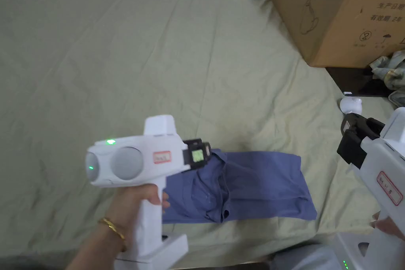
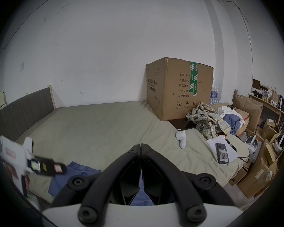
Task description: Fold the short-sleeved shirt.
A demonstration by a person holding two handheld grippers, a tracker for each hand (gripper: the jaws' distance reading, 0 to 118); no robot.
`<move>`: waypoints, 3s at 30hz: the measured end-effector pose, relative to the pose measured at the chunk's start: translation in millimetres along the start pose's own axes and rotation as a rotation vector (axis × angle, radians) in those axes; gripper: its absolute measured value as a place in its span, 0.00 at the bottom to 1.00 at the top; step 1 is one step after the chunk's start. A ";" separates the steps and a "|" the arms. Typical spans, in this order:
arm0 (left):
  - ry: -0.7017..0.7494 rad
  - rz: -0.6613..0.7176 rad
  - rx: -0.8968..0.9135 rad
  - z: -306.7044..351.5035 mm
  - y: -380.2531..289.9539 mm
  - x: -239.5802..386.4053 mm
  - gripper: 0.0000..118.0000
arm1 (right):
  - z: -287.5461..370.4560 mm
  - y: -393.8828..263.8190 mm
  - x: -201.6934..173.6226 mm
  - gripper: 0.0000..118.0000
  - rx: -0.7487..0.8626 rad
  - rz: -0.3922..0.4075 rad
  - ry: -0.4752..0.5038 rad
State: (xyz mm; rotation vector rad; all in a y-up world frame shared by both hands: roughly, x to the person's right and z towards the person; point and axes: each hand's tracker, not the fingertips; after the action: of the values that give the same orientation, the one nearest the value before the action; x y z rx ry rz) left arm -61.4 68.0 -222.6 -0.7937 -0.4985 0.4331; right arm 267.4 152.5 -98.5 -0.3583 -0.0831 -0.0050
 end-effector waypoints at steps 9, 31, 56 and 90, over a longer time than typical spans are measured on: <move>0.029 0.236 -0.054 31.4 29.2 -131.6 1.00 | -6.7 4.1 -12.8 0.00 -0.004 0.000 0.039; -0.081 0.419 -0.311 -28.5 -34.3 -167.6 0.18 | -25.0 6.9 -33.2 0.00 -0.070 0.077 0.009; 0.577 0.184 -0.099 160.1 39.3 -132.3 0.12 | -39.0 7.4 -50.1 0.00 -0.043 0.042 0.137; 0.348 -0.172 -0.006 -10.8 28.6 1.8 0.05 | -11.6 3.4 -13.6 0.00 -0.019 -0.008 0.029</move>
State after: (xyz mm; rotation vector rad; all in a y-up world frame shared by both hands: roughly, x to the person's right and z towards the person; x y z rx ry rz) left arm -58.9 80.8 -250.3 -0.8048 -0.2404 0.1290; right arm 254.8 151.5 -111.7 -0.3769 -0.0553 -0.0185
